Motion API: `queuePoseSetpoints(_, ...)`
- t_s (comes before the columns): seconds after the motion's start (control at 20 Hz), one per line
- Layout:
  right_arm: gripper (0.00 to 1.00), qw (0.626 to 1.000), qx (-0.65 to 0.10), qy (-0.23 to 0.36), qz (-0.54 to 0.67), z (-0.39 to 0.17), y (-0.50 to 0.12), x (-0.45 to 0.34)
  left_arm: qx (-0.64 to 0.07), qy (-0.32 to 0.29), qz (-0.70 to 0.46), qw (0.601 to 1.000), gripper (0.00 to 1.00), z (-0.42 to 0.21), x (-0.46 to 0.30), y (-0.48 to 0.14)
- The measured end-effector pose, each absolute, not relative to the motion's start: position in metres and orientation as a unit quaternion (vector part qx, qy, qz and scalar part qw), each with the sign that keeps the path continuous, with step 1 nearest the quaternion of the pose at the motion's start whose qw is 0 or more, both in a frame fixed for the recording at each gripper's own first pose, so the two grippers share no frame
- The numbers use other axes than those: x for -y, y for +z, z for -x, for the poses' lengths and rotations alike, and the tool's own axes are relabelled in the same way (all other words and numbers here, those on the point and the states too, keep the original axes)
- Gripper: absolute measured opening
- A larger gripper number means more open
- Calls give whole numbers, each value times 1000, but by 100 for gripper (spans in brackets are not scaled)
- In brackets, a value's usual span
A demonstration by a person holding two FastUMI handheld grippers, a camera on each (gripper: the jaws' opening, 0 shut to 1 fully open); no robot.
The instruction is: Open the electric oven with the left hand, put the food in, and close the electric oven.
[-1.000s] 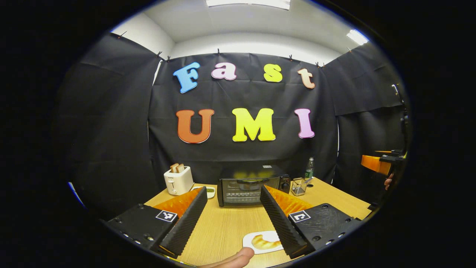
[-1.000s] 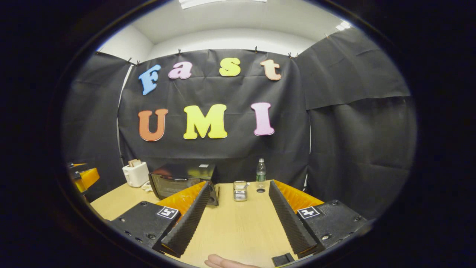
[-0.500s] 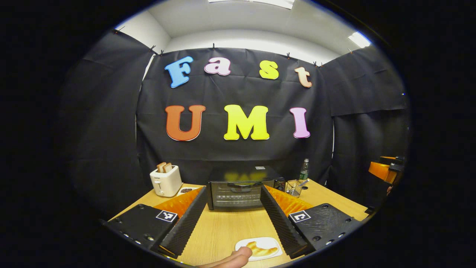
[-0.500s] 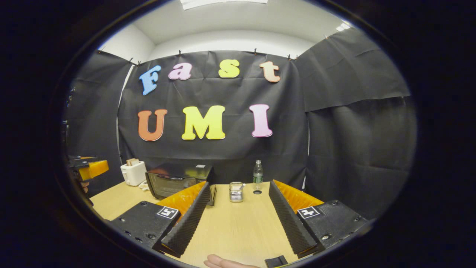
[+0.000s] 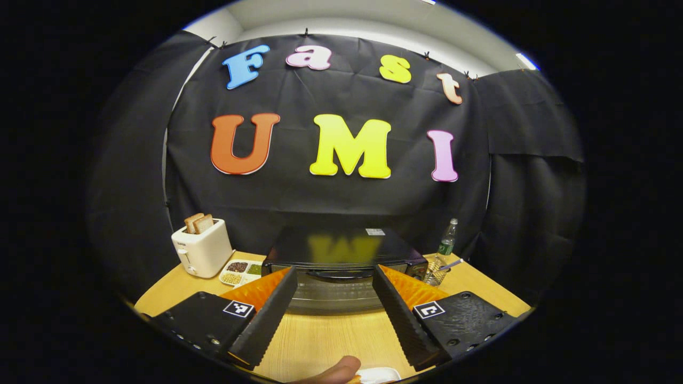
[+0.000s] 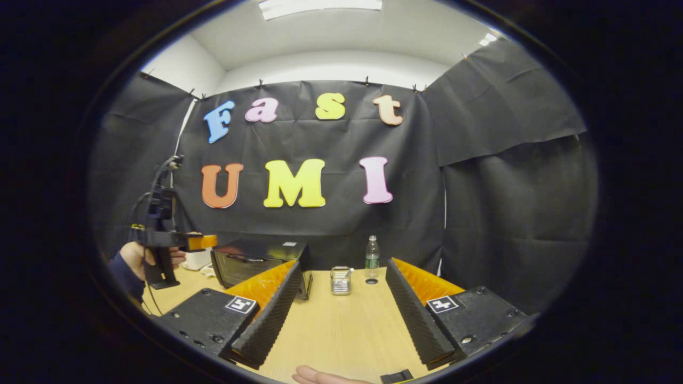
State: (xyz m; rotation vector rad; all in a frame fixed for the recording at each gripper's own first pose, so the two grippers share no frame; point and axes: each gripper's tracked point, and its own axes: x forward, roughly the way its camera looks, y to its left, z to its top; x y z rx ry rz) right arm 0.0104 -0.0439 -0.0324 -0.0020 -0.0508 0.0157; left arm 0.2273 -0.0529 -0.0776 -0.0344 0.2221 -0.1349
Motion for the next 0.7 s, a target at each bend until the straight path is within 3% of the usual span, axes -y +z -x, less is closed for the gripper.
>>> queuePoseSetpoints(0.4, 100, 998, 16, -19, 64, -23, -67, 44, -144, -61, 11, 988, 93, -313, 73, -116)
queuePoseSetpoints(0.7, 100, 997, 1, -34, 75, -32, -81, 47, -195, -50, -26, 979, 93, -328, 89, -152)
